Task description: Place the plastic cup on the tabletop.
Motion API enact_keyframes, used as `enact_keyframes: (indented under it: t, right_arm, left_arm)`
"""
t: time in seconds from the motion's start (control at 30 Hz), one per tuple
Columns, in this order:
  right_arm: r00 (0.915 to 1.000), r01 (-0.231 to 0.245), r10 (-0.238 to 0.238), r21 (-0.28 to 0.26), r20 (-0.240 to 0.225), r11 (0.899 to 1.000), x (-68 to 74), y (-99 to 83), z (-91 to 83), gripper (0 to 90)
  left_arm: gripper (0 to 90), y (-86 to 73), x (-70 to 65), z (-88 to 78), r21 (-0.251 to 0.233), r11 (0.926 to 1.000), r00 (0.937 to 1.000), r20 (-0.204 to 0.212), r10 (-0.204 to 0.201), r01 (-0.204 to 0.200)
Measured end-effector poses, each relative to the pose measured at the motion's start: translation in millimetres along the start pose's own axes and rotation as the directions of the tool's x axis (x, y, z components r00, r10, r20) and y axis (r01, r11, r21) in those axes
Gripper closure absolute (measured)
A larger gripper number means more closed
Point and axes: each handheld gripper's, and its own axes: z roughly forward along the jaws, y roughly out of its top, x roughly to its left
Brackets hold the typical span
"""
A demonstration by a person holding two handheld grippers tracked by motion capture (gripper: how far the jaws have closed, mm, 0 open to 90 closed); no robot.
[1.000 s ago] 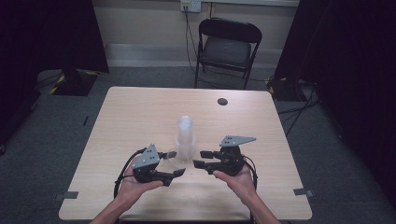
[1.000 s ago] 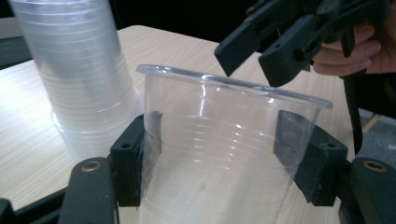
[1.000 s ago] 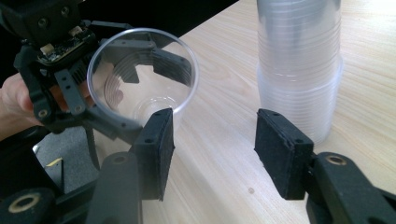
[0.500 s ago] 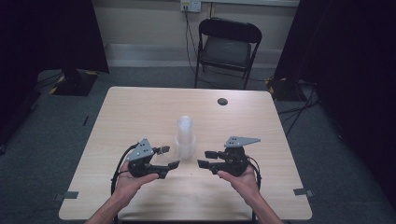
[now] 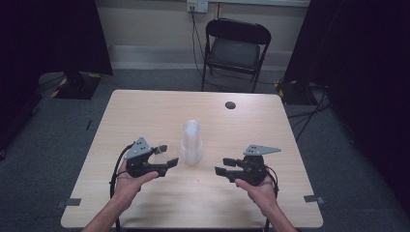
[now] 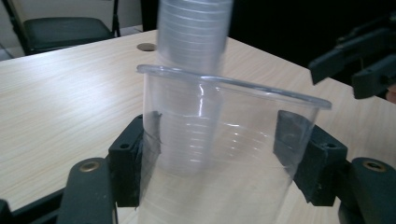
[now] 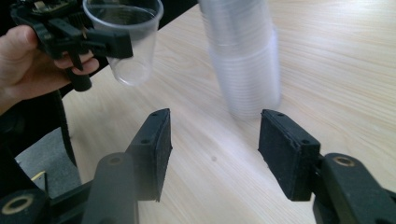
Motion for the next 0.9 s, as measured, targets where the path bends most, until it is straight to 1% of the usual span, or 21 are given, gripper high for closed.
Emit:
enact_keyframes:
  t: [0.07,0.17,0.3,0.37,0.4,0.47,0.5,0.57,0.6,0.67,0.7,0.77,0.83,0.9]
  right_arm:
    - [1.0000,0.000,0.000,0.001,0.009,1.000,-2.7,-2.2,-2.7,44.0]
    - [0.9996,-0.010,0.010,0.002,0.025,1.000,-7.2,-6.1,-6.2,43.8]
    - [0.9991,-0.022,0.022,0.005,0.035,1.000,-9.8,-10.1,-9.2,43.8]
    - [0.9990,-0.023,0.023,0.003,0.038,1.000,-10.7,-11.3,-10.7,43.7]
    - [0.9990,-0.021,0.021,0.004,0.039,1.000,-11.4,-11.8,-11.4,43.7]
    - [0.9987,-0.025,0.025,0.002,0.043,1.000,-12.8,-12.7,-13.1,43.7]
    - [0.9985,-0.028,0.028,0.002,0.047,1.000,-13.5,-13.3,-13.6,43.7]
    - [0.9984,-0.030,0.029,0.002,0.049,1.000,-15.1,-14.7,-15.0,43.7]
    - [0.9982,-0.033,0.033,0.001,0.050,0.999,-15.4,-15.2,-15.5,43.8]
    - [0.9981,-0.033,0.033,0.000,0.052,0.999,-17.1,-16.5,-16.4,43.7]
    - [0.9979,-0.037,0.037,0.000,0.053,0.999,-17.8,-17.3,-16.6,43.7]
    - [0.9980,-0.034,0.033,0.001,0.054,0.999,-18.8,-18.8,-15.8,43.5]
    - [0.9980,-0.031,0.031,0.004,0.056,1.000,-18.5,-19.7,-15.5,43.2]
    - [0.9980,-0.025,0.025,0.001,0.058,1.000,-17.8,-20.1,-16.2,43.0]
  left_arm:
    - [31.8,0.8,4.0,-0.2,-0.009,0.9998,0.9998,-0.008,-0.017,0.017]
    - [31.8,3.4,10.1,-1.4,-0.021,0.9993,0.9991,-0.028,-0.032,0.031]
    - [31.8,6.9,17.1,-2.0,-0.037,0.9985,0.9977,-0.054,-0.042,0.040]
    - [31.9,7.2,20.1,-1.6,-0.033,0.9984,0.9969,-0.061,-0.048,0.047]
    - [31.9,7.4,21.9,-1.4,-0.031,0.9986,0.9965,-0.070,-0.046,0.044]
    - [31.9,8.5,25.9,-1.0,-0.040,0.9973,0.9945,-0.082,-0.065,0.062]
    - [31.9,9.8,28.6,-1.0,-0.038,0.9972,0.9939,-0.087,-0.068,0.065]
    - [31.9,12.0,32.0,-1.1,-0.039,0.9978,0.9937,-0.096,-0.058,0.054]
    - [31.8,13.5,34.0,-1.0,-0.040,0.9976,0.9934,-0.098,-0.060,0.056]
    - [31.8,15.8,37.5,-1.3,-0.062,0.9960,0.9928,-0.097,-0.070,0.064]
    - [31.7,17.5,38.5,-1.1,-0.056,0.9963,0.9925,-0.100,-0.070,0.065]
    - [31.7,21.7,40.8,-0.7,-0.062,0.9966,0.9918,-0.113,-0.061,0.054]
    - [31.7,25.4,42.3,-0.2,-0.074,0.9959,0.9911,-0.118,-0.061,0.052]
    - [31.8,29.1,45.5,1.3,-0.069,0.9966,0.9909,-0.123,-0.054,0.046]
